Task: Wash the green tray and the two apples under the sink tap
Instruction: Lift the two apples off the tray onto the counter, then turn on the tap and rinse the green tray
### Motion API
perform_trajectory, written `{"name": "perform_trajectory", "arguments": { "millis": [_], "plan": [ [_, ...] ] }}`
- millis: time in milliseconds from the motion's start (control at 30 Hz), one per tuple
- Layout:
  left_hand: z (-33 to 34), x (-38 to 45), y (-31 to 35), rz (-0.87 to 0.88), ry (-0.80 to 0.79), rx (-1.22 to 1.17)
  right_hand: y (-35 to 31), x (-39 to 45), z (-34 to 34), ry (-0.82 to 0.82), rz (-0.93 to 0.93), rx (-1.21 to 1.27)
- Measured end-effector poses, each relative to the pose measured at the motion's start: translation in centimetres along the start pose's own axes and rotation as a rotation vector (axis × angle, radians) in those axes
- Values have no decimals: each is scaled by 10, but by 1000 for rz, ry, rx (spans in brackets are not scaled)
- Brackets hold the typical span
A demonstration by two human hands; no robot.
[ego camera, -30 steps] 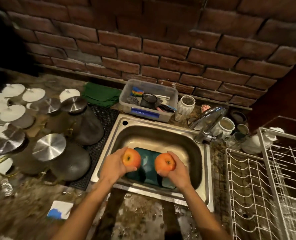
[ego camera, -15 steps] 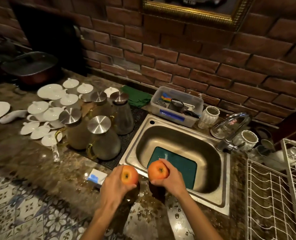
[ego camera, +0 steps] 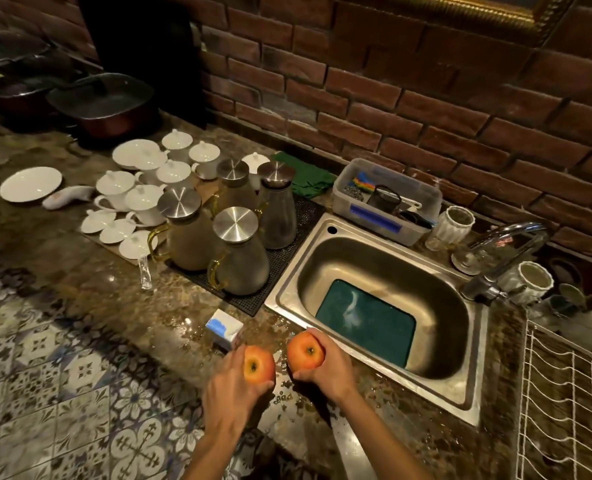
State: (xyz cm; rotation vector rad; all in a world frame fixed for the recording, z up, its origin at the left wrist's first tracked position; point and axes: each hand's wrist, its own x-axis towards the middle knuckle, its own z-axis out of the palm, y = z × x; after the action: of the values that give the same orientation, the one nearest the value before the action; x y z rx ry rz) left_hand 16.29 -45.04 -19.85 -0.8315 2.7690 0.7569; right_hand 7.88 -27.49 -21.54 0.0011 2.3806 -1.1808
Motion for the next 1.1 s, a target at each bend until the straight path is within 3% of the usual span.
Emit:
{"name": "perform_trajectory", "arguments": {
  "millis": [467,667,867,1100],
  "plan": [
    [5,14,-19,-23,-149,-98,10,-2,25,10,-35,-47],
    [-9,16,-18,-9,-171,-213,7,-1,10,-46,14,64],
    [-46,19,-12,183,-21,-87,1,-2,-32,82,5,206],
    [-64,45,47,368,63,-239,-2,-13,-94,280,-50,387]
  ]
}}
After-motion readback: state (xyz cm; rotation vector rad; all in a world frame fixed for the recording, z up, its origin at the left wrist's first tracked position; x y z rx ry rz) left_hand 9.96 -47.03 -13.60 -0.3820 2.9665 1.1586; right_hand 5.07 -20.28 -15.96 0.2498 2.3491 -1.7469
